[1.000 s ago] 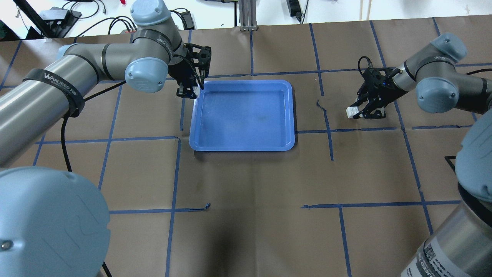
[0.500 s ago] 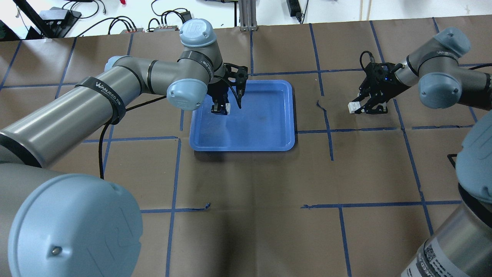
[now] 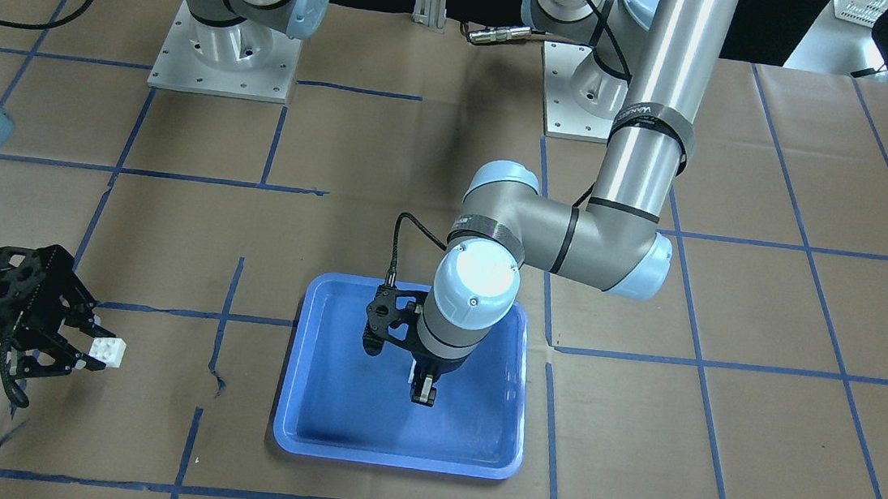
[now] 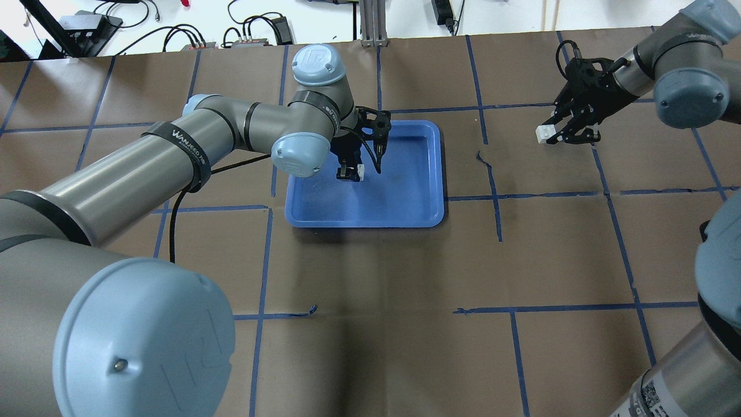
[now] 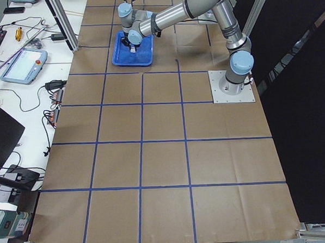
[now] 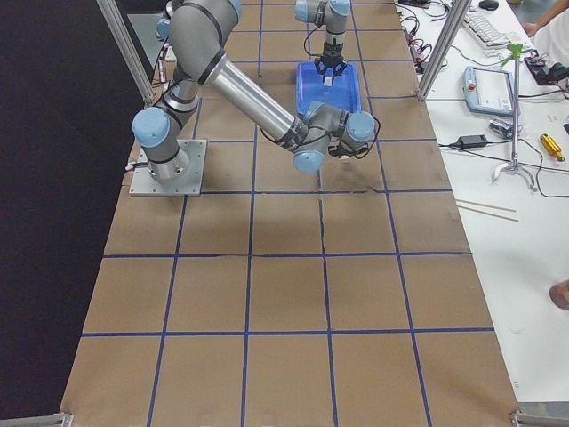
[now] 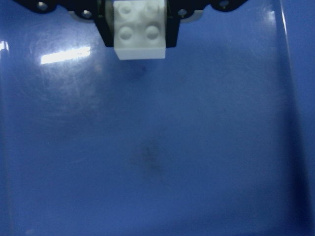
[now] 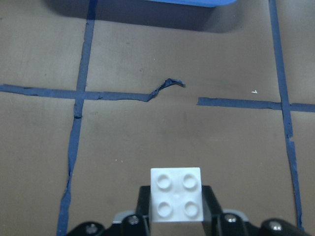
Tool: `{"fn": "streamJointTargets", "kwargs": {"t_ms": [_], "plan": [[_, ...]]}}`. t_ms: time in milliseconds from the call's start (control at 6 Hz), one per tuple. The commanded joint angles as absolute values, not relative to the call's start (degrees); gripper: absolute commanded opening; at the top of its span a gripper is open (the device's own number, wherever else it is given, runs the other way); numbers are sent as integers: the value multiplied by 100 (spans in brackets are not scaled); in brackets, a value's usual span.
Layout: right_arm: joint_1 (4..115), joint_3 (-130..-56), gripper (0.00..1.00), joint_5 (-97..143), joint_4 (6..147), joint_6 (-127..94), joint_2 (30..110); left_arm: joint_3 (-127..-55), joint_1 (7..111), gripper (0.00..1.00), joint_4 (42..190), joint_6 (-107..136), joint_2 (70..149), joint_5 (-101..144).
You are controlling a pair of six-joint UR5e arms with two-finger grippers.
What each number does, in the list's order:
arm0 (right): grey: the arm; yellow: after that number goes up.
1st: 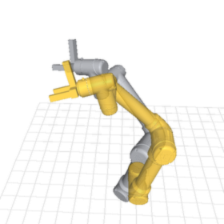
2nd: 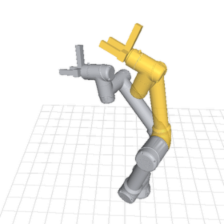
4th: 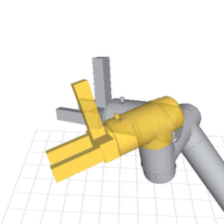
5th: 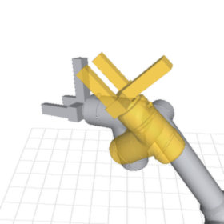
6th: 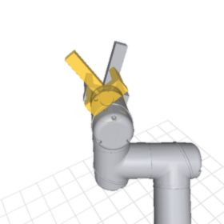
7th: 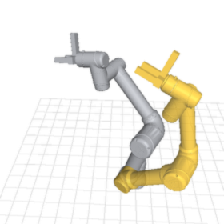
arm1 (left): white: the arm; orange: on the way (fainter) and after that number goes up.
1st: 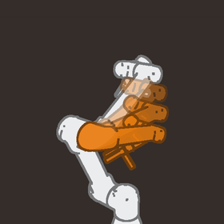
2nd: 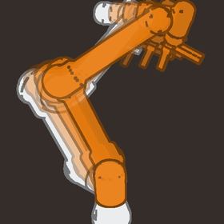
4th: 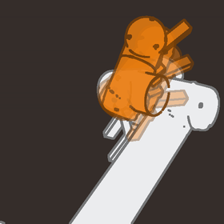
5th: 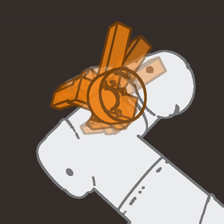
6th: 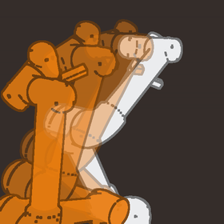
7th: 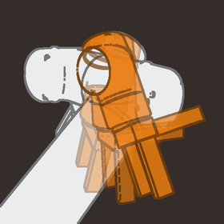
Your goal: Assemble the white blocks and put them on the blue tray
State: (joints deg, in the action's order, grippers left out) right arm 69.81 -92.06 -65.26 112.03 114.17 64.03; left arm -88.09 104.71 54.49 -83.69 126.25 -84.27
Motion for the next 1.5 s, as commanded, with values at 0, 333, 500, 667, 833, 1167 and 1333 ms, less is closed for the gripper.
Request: {"fn": "streamJointTargets", "kwargs": {"t_ms": [0,333,500,667,833,1167,1333], "plan": [[7005,-9149,23,-6233,10812,10980,6818,-9007,10485,19,5221,-8323,12639,-8420],[7014,-9202,24,-6223,10705,10951,7005,-9141,10485,68,5229,-8209,12630,-8429],[7022,-9272,24,-6223,10705,10969,7005,-9141,10485,89,5229,-8209,12630,-8429],[7040,-9438,24,-6214,10731,10960,7014,-9123,10485,90,5238,-8209,12604,-8455],[7057,-9561,25,-6223,10801,10960,7022,-9097,10485,90,5256,-8192,12569,-8490],[7154,-9571,25,-6214,10819,10934,7022,-9044,10485,90,5308,-8122,12473,-8490],[7294,-9571,25,-6214,10819,10777,7022,-8957,10451,90,5639,-7999,12211,-8464]]}}
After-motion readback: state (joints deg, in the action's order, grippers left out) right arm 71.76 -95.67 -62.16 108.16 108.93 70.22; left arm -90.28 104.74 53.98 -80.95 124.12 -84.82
